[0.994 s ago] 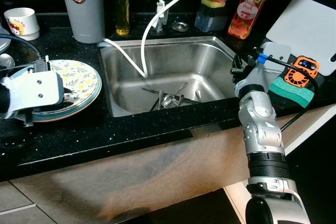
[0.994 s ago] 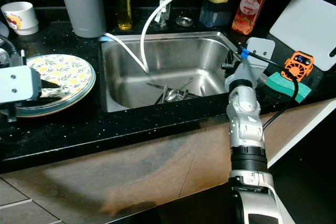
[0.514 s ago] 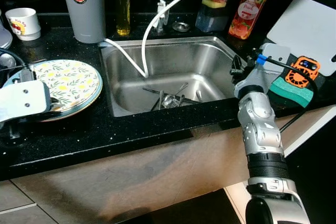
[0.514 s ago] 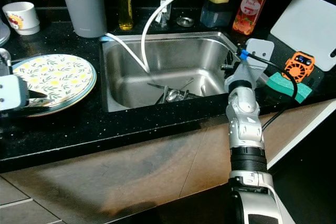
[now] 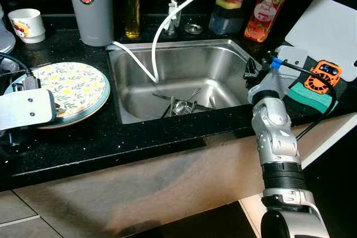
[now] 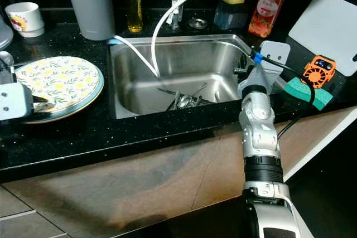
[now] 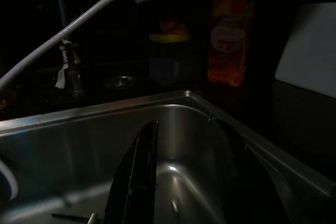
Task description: Kitchen organization
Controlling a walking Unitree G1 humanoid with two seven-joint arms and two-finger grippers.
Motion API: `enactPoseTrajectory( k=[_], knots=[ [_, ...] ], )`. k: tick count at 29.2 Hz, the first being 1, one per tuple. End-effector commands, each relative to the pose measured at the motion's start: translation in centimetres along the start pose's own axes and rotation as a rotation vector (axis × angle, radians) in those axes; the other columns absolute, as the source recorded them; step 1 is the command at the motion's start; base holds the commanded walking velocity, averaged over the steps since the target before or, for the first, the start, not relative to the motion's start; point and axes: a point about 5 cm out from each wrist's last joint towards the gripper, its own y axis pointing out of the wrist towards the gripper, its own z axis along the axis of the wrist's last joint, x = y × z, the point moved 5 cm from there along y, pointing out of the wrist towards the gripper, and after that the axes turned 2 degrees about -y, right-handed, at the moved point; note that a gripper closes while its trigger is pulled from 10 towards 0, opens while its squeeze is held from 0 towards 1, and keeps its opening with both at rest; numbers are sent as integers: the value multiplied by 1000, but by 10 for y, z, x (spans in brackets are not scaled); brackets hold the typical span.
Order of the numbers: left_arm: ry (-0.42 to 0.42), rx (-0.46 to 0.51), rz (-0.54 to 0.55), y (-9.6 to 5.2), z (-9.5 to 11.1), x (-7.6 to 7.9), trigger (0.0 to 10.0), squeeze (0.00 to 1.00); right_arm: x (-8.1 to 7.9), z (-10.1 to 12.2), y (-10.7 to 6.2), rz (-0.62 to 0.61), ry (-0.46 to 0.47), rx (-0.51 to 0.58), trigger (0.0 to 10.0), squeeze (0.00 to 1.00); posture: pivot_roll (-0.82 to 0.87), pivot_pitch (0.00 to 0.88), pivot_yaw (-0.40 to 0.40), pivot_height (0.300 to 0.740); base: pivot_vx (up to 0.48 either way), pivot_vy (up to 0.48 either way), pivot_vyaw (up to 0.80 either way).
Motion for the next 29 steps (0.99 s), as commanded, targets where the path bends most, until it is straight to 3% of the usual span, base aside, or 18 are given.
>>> enactPoseTrajectory(
  k=[1, 2, 3, 4, 10, 11, 12, 15, 16, 18, 19, 22, 25, 26, 28, 29],
  knots=[
    [8, -16, -25, 13, -6, 10, 4118, 0, 6, -5, -1, -20, 1, -13, 10000, 0, 182, 0, -83, 740, 0, 0, 0],
    [20, -20, -21, 17, -7, 10, 3098, 0, 5, -5, -1, -20, 2, -12, 10000, 0, 181, 0, -80, 740, 0, 0, 0],
    [27, -21, -19, 20, -7, 11, 3098, 0, 5, -5, -1, -20, 3, -11, 10000, 0, 181, 0, -80, 740, 0, 0, 0],
    [46, -30, -10, 23, -9, 11, 0, 0, 5, -4, -1, -21, 4, -9, 10000, 0, 180, 0, -78, 740, 0, 0, 0],
    [105, -37, 76, 31, -10, -1, 0, 0, 7, -4, -2, -28, 5, -7, 10000, 0, 178, 0, -76, 740, 0, 0, 0],
    [138, -11, 161, 32, -3, -16, 0, 0, 8, -4, -2, -30, 5, -6, 10000, 0, 178, 0, -76, 740, 0, 0, 0],
    [138, -11, 161, 32, -3, -16, 0, 0, 8, -4, -2, -30, 5, -6, 10000, 0, 178, 0, -76, 740, 0, 0, 0],
    [187, 60, 309, 28, 16, -43, 0, 0, 7, -4, -2, -30, 5, -7, 10000, 0, 177, 0, -73, 740, 0, 0, 0],
    [187, 60, 309, 28, 16, -43, 0, 0, 7, -4, -2, -30, 5, -7, 10000, 0, 177, 0, -73, 740, 0, 0, 0],
    [245, 117, 441, 21, 32, -65, 0, 0, 7, -4, -2, -30, 6, -6, 10000, 0, 177, 0, -73, 740, 0, 0, 0],
    [245, 117, 441, 21, 32, -65, 0, 0, 7, -4, -2, -30, 6, -6, 10000, 0, 177, 0, -73, 740, 0, 0, 0],
    [327, 258, 681, -3, 70, -104, 0, 0, 6, -5, -2, -30, 9, -6, 10000, 0, 177, 0, -73, 740, 0, 0, 0],
    [351, 305, 746, -11, 83, -114, 0, 0, 6, -5, -2, -31, 10, -7, 10000, 0, 177, 0, -73, 740, 0, 0, 0],
    [364, 341, 763, -10, 93, -116, 10000, 0, 6, -6, -2, -31, 11, -8, 10000, 0, 183, 0, -72, 740, 0, 0, 0],
    [371, 361, 764, -8, 98, -117, 10000, 0, 6, -6, -2, -32, 11, -9, 10000, 0, 183, 0, -72, 740, 0, 0, 0],
    [378, 405, 740, 3, 109, -113, 10000, 0, 5, -6, -2, -32, 12, -9, 10000, 0, 184, 0, -74, 740, 0, 0, 0]
  ],
)
